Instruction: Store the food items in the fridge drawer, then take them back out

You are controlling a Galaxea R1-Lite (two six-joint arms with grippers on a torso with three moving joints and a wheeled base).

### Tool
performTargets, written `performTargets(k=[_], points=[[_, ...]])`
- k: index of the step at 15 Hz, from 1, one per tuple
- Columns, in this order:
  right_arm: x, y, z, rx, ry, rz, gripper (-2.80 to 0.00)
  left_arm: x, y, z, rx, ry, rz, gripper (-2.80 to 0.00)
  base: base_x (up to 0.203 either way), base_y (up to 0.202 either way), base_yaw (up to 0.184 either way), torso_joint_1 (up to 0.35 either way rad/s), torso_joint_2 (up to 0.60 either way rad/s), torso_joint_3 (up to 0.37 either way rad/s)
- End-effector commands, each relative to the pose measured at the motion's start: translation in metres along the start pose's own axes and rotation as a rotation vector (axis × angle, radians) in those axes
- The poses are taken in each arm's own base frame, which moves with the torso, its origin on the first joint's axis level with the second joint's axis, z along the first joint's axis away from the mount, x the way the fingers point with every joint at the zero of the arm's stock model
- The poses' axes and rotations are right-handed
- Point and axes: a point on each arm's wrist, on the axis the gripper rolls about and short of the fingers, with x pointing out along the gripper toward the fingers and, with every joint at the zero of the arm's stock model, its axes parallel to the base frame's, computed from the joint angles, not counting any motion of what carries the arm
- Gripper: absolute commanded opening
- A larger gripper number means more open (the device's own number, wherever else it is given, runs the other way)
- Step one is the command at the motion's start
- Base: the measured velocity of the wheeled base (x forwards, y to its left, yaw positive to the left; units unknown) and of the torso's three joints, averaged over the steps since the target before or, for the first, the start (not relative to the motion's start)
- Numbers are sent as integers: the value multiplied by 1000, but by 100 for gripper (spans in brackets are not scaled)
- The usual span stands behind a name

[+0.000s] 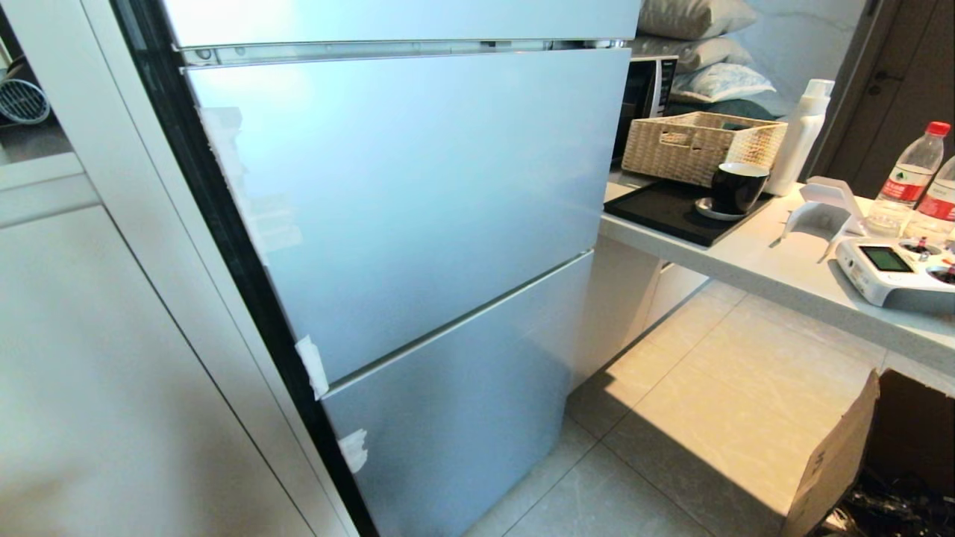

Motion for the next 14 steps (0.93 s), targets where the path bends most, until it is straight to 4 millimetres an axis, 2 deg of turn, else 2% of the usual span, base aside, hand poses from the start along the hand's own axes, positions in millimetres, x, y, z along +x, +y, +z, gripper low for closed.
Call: performTargets(k=[1, 14], points=[[0, 0, 0, 1, 0, 0, -280, 0, 0, 0, 1, 1, 0, -280, 0, 0, 0, 0, 0, 0], [0, 0, 0, -2, 3, -4, -280, 0, 0, 0, 1, 1, 0, -280, 0, 0, 0, 0, 0, 0]])
